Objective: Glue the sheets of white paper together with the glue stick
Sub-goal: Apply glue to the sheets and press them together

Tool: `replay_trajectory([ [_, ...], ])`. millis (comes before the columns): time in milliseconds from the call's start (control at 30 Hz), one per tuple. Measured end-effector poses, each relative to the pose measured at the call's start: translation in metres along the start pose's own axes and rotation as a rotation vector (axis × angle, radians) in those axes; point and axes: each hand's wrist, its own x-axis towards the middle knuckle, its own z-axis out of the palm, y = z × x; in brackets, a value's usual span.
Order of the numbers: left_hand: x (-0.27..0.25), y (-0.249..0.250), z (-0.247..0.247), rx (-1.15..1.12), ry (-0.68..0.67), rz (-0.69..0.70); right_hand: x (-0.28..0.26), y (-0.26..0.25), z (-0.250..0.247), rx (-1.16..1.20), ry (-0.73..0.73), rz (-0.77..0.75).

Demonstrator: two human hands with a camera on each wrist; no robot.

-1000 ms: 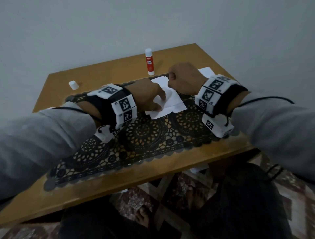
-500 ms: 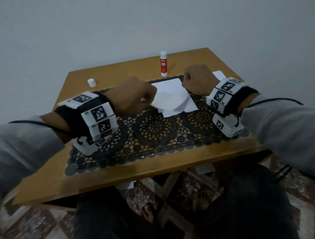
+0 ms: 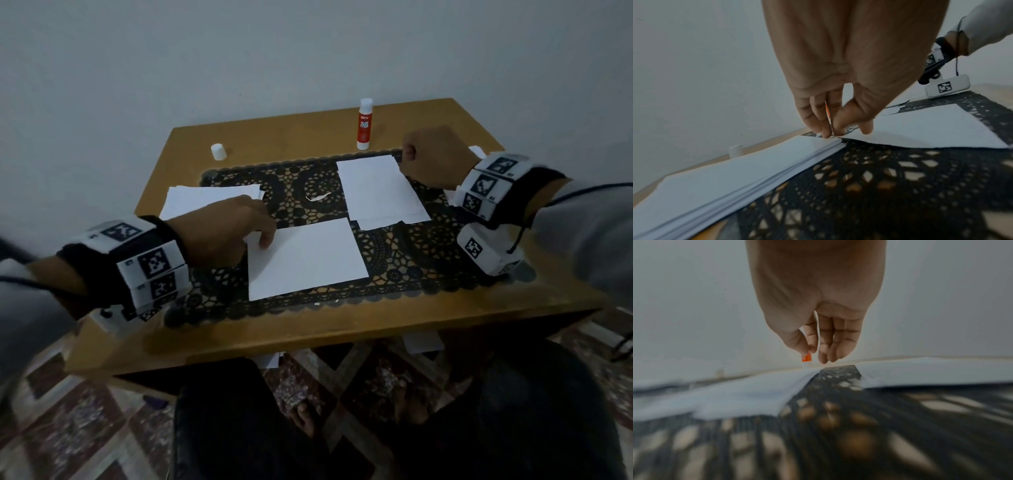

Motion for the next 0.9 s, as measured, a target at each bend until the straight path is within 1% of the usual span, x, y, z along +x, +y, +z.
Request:
replay_trajectory([
  [67,0.001,0.004,0.001,-0.034,0.004,0.005,0.011,-0.002,-0.004,0.018,0.025,0.04],
  [133,0.002,0.011,0.004,-0.075,0.032,0.085,0.025,-0.005,-0.009,0.039,0.061,0.078],
  [200,0.005,0.017,0.008,-0.075,0.036,0.159,0.039,-0.01,-0.01,0.083,0.013,0.141],
  [300,0.012,0.022,0.008,-0.022,0.017,0.131,0.061,-0.022,-0.008,0.175,-0.072,0.202],
  [400,0.015,0.027,0.006,0.017,0.0,0.131,0.078,-0.03,-0.001,0.335,-0.091,0.205],
  [500,0.013,0.03,0.008,0.051,0.0,0.125,0.086,-0.032,0.001,0.419,-0.127,0.227],
  [633,0.011,0.032,0.013,0.078,0.022,0.107,0.089,-0.036,0.003,0.409,-0.123,0.204],
  [700,0.01,0.034,0.013,0.088,0.019,0.097,0.086,-0.041,0.004,0.383,-0.06,0.214],
  [767,0.01,0.037,0.012,0.113,0.002,0.081,0.081,-0.047,0.003,0.365,0.0,0.19],
  [800,0.01,0.038,0.012,0.126,-0.003,0.072,0.078,-0.049,0.003,0.368,0.006,0.146],
  [900,0.009,0.044,0.013,0.153,-0.011,0.055,0.057,-0.056,-0.003,0.415,-0.065,-0.007],
])
